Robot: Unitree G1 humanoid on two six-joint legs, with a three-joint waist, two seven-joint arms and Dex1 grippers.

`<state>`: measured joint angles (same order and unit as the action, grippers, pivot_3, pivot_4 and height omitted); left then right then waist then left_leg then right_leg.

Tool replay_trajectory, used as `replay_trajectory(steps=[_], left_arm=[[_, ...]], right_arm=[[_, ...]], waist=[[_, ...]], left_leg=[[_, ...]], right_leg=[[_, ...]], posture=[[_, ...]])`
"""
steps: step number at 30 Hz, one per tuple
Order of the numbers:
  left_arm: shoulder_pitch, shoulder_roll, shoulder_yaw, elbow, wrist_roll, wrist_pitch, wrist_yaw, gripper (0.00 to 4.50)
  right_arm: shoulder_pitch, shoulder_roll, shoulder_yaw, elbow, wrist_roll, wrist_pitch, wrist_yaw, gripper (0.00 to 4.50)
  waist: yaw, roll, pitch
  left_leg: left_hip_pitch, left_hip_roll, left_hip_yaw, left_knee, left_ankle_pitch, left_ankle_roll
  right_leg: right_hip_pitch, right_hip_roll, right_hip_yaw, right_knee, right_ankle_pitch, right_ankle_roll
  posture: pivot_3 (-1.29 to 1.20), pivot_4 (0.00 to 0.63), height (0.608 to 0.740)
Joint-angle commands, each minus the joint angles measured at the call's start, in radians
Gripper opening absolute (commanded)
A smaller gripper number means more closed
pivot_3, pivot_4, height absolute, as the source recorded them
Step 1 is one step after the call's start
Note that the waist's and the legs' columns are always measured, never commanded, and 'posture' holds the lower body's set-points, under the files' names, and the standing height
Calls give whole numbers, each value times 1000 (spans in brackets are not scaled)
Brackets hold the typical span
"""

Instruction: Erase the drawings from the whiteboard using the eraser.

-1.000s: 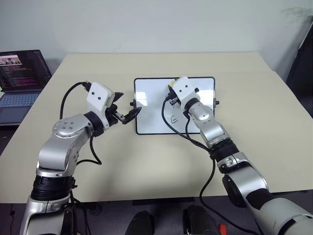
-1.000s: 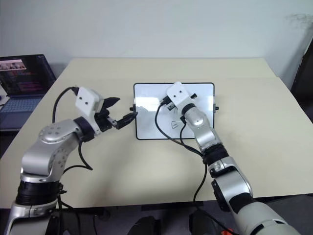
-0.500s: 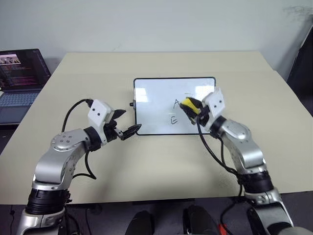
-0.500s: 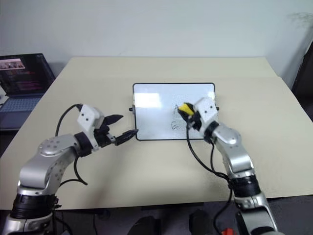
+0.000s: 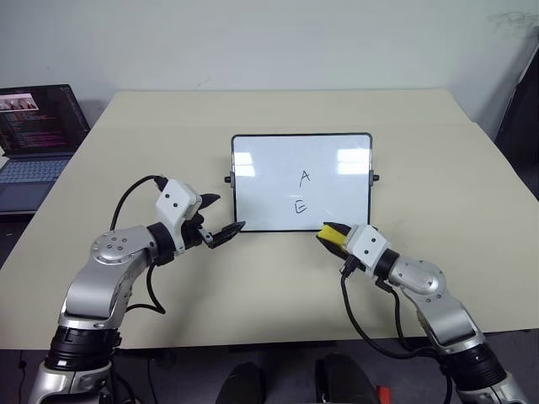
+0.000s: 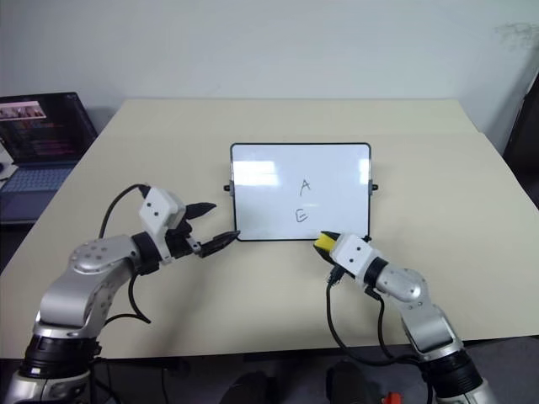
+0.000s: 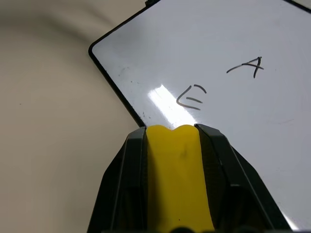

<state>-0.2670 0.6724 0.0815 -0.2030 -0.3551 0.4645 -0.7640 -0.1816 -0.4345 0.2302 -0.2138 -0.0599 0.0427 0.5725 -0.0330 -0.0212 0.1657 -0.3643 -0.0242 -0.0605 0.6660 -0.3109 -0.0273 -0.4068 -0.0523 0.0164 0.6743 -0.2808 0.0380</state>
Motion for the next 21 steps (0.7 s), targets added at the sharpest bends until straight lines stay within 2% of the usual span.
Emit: replay_trajectory(steps=[1, 7, 11, 21], left_arm=[[-11, -2, 0, -9, 5, -27, -8, 4500], [-26, -7, -22, -12, 5, -21, -24, 4500], [-41, 6, -31, -12, 5, -16, -39, 4500], [-41, 33, -21, -21, 2, -6, -62, 4500]], right_arm=[[-29, 52, -5, -28, 0, -69, -46, 1122], [-192, 165, -37, 118, -15, -145, -151, 1122], [-356, 194, -40, 328, -66, -241, -222, 1122], [-594, 243, -50, 836, -100, -464, -344, 1122]], waist=[[0, 0, 0], [1, 0, 0], [0, 0, 0], [-6, 0, 0]], left_leg=[[0, 0, 0, 0, 0, 0], [1, 0, 1, 1, 2, -3], [1, 0, 1, 1, 2, -3], [0, 0, 3, 0, 2, -3]], right_leg=[[0, 0, 0, 0, 0, 0], [0, 0, 0, 1, 0, 0], [0, 0, 0, 1, 0, 0], [-1, 0, 0, 0, 0, 0]], posture=[[0, 150, 740], [0, 150, 740], [0, 150, 740], [0, 150, 740]])
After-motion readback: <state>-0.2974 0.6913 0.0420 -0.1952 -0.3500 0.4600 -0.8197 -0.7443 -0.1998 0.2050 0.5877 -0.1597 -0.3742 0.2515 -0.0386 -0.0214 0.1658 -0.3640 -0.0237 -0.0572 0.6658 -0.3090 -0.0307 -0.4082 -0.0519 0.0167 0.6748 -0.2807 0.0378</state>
